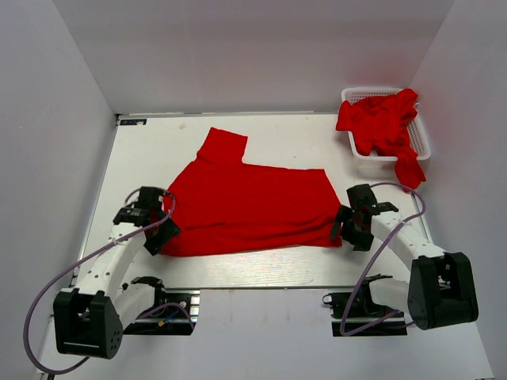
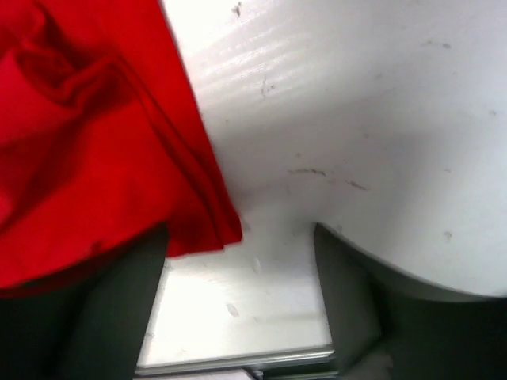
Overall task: Fold and stack the t-shirts
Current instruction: Fold the flattened tshirt in 1/3 of the way
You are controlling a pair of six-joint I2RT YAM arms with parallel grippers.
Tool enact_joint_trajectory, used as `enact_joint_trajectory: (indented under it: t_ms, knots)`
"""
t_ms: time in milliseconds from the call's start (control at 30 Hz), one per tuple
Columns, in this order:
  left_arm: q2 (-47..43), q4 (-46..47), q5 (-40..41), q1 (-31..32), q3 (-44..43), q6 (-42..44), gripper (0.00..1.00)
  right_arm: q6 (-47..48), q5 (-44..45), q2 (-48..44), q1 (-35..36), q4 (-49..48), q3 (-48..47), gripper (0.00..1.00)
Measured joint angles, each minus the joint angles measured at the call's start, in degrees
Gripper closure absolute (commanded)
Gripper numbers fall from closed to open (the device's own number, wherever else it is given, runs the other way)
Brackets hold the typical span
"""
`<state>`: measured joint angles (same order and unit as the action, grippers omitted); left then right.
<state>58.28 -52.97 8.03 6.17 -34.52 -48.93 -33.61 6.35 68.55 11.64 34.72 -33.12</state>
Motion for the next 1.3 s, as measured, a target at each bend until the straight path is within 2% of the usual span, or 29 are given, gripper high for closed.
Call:
enact_joint_trajectory:
  t_ms: [33,100,133,167,300,400,533,800,1300]
  knots:
    - [-0.4,-1.1,0.3,0.0,-2.2,0.0,0.25,1.5,0.3,-0.1,0.0,1.6,-0.9,0.10]
    - [-1.3,-2.0,1.0,0.0,-6.0,0.6,0.17,2.3,0.9,-0.7,0.0,3.1,-2.4,0.10]
    - [-1.7,-1.9,1.3,0.0,-7.5,1.1,0.06,3.0,1.0,-1.2,0.0,3.9,-3.4,0.10]
    - [-2.0,-1.8,1.5,0.0,-8.6,1.9,0.00,3.8,1.1,-2.0,0.0,4.5,-4.6,0.10]
    - [-1.4,-0.6,0.9,0.0,-10.8,4.4,0.00,7.4,-0.3,-4.8,0.1,4.8,-8.3,0.10]
    - [1.5,1.6,-1.6,0.0,-11.5,7.0,0.00,9.7,-6.1,-5.9,0.1,3.2,-8.4,0.10]
    - [5.8,4.4,-4.7,0.0,-12.2,9.6,0.00,10.9,-13.0,-5.9,1.0,0.1,-8.3,0.10]
    - [9.3,10.9,-10.0,1.3,-12.1,12.4,0.00,11.6,-21.0,-3.0,3.2,-7.3,-6.7,0.10]
    - [14.9,14.1,-11.6,5.4,-10.7,13.0,0.00,8.9,-23.2,6.1,5.3,-16.6,-5.2,0.10]
